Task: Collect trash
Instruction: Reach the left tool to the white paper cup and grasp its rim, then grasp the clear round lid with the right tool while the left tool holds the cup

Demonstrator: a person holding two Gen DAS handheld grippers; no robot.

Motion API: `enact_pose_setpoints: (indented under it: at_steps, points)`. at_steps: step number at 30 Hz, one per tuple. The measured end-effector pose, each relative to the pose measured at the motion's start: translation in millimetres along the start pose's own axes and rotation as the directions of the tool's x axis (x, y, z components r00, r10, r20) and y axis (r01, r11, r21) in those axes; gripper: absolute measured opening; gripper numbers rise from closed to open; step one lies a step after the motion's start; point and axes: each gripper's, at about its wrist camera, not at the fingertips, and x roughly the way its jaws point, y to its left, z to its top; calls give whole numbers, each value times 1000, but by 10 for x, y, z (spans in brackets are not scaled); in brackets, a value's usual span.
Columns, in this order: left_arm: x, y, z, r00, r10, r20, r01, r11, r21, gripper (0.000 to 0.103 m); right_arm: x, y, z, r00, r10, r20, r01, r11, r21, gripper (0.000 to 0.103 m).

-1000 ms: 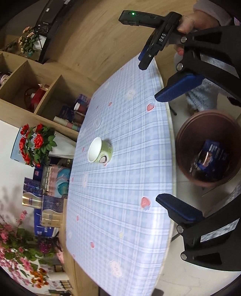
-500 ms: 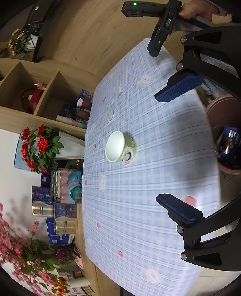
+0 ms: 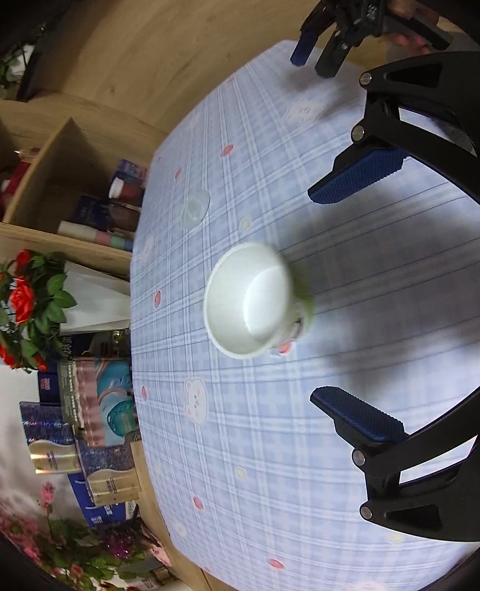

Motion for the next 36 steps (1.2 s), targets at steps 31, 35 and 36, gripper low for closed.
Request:
enact_pose_setpoints:
  at_steps: [31, 35, 36]
  points:
    - [121, 412, 188, 975, 74, 208, -55, 994, -93, 75, 1010, 180, 1165, 999, 21, 33, -16, 990, -140, 97]
    - [184, 539, 144, 977, 89, 196, -67, 991, -114, 75, 1298, 325, 1342, 999, -14, 32, 21, 974, -225, 96]
    - [190, 562, 127, 976, 89, 197, -66, 990, -122, 75, 1364, 348, 1383, 999, -21, 41, 30, 971, -237, 96]
